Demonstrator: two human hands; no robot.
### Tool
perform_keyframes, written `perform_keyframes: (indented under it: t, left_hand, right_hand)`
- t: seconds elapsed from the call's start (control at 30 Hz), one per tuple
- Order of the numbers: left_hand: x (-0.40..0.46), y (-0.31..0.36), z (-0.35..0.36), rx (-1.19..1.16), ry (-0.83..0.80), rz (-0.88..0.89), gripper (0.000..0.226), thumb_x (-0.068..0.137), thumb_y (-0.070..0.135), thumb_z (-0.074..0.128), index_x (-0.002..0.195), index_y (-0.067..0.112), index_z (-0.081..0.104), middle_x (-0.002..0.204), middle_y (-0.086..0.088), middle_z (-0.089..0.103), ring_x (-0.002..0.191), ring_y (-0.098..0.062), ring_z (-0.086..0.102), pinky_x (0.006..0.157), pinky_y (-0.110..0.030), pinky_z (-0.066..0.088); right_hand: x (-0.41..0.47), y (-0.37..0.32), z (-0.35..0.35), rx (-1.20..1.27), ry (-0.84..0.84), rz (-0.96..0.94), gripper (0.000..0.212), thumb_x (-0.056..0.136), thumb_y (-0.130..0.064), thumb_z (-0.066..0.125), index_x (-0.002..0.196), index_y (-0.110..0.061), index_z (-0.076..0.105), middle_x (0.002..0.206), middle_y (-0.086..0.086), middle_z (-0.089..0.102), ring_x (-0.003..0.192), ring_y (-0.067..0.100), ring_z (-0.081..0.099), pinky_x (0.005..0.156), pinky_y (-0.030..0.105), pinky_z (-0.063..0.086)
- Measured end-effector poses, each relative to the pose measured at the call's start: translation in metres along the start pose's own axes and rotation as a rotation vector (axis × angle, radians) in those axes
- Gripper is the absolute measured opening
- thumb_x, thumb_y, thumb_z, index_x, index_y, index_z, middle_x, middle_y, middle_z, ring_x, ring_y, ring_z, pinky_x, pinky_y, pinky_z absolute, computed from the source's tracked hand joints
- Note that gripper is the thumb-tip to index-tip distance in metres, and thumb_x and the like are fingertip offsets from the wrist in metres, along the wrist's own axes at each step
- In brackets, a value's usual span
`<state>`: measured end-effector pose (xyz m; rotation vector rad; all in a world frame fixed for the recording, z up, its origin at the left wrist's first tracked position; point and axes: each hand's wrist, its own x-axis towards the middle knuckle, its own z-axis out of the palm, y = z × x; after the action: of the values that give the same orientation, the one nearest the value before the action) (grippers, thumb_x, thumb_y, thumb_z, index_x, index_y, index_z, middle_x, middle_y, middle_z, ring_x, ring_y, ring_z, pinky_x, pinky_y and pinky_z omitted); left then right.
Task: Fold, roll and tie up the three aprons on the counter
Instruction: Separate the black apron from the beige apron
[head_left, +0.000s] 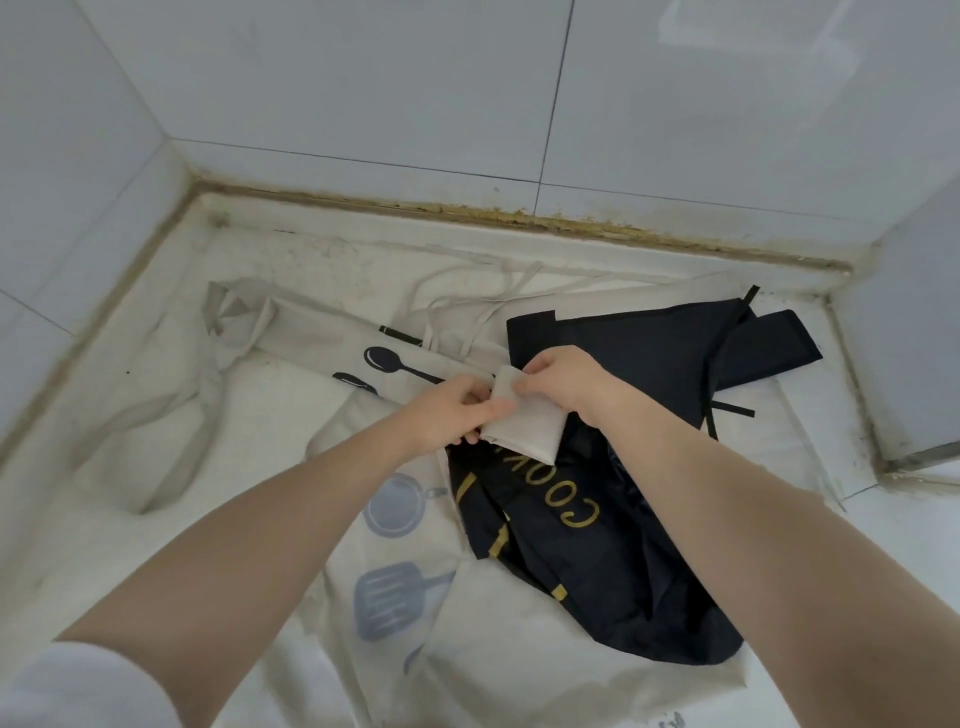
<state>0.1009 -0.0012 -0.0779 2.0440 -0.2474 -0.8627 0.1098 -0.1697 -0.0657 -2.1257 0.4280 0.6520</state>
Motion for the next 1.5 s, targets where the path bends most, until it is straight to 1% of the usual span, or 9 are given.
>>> perform_keyframes:
  t: [0.2,0.37,0.6,0.7,0.8,1.03,1.23,1.37,1.5]
  left_hand:
    - [0.01,-0.008,-0.001,0.208,0.078,0.012,0.024,0.086,0.02,0.066,0.097,0.015,0.046,0.072,0.005,0.054,0.062,-0.011,0.054,0.061,-0.018,0.044]
    - [0.014,-0.013,-0.002,0.501,0.16,0.034,0.02,0.086,0.027,0.064,0.09,0.015,0.048,0.092,-0.001,0.056,0.085,-0.02,0.052,0.077,-0.036,0.045]
    - [0.005,-0.017,-0.01,0.306,0.156,0.092,0.027,0.095,0.029,0.049,0.072,0.017,0.054,0.072,0.003,0.055,0.073,-0.016,0.052,0.062,-0.026,0.037]
    - [-0.005,-0.019,-0.02,-0.086,0.049,0.008,0.043,0.093,0.05,0.044,0.099,0.015,0.067,0.094,-0.001,0.067,0.086,-0.016,0.06,0.083,-0.028,0.045]
    - [-0.015,-0.022,-0.03,-0.27,-0.049,-0.014,0.065,0.078,0.074,0.043,0.106,0.02,0.068,0.105,0.002,0.069,0.098,-0.012,0.063,0.096,-0.029,0.045]
    - [-0.019,-0.032,-0.058,0.083,-0.056,-0.02,0.016,0.09,0.032,0.059,0.104,0.024,0.059,0.104,0.003,0.065,0.101,-0.015,0.059,0.087,-0.026,0.044]
    - [-0.012,-0.049,-0.069,0.534,0.165,-0.046,0.037,0.079,0.048,0.067,0.101,0.019,0.058,0.1,-0.001,0.06,0.095,-0.019,0.055,0.077,-0.031,0.043]
    - [-0.013,-0.057,-0.052,0.749,0.402,-0.067,0.062,0.08,0.054,0.061,0.123,0.013,0.043,0.128,-0.006,0.041,0.121,-0.026,0.039,0.096,-0.038,0.038]
    - [-0.014,-0.062,-0.03,0.749,0.398,-0.076,0.069,0.089,0.039,0.043,0.144,0.006,0.016,0.147,-0.014,0.018,0.136,-0.032,0.018,0.113,-0.04,0.019]
  right_hand:
    - [0.01,0.0,0.015,-0.417,0.113,-0.006,0.02,0.085,-0.045,0.058,0.082,-0.025,0.056,0.095,-0.001,0.059,0.102,0.022,0.05,0.087,0.035,0.039]
    - [0.008,-0.006,0.02,-0.453,0.063,-0.085,0.03,0.088,-0.041,0.056,0.085,-0.017,0.039,0.073,-0.003,0.044,0.07,0.017,0.047,0.056,0.027,0.034]
    - [0.002,-0.046,0.014,-0.419,-0.17,-0.069,0.025,0.09,-0.001,0.041,0.106,-0.013,0.056,0.078,0.002,0.047,0.062,0.015,0.044,0.047,0.025,0.039]
    - [0.0,-0.059,0.017,-0.128,-0.2,0.21,0.012,0.091,-0.006,0.049,0.099,-0.005,0.058,0.069,0.008,0.049,0.052,0.015,0.045,0.031,0.013,0.032]
    - [0.002,-0.063,0.018,0.079,-0.205,0.306,0.016,0.092,-0.01,0.047,0.087,0.001,0.057,0.077,0.015,0.064,0.059,0.019,0.063,0.043,0.02,0.051]
    - [0.003,-0.061,0.033,0.195,-0.468,0.317,0.019,0.094,-0.004,0.047,0.105,0.007,0.058,0.084,0.015,0.069,0.072,0.019,0.068,0.062,0.023,0.057]
    - [0.007,-0.063,0.07,-0.495,-0.401,0.07,0.041,0.096,-0.037,0.047,0.07,-0.006,0.055,0.046,0.0,0.059,0.037,0.009,0.05,0.04,0.017,0.035]
    - [0.022,-0.063,0.053,-0.634,-0.028,-0.334,0.019,0.098,-0.024,0.041,0.098,-0.011,0.055,0.077,0.002,0.059,0.068,0.019,0.055,0.064,0.029,0.043]
    - [0.039,-0.059,0.05,-0.949,-0.03,-0.565,0.053,0.094,-0.008,0.045,0.142,-0.03,0.035,0.149,0.011,0.025,0.129,0.032,0.038,0.097,0.041,0.041]
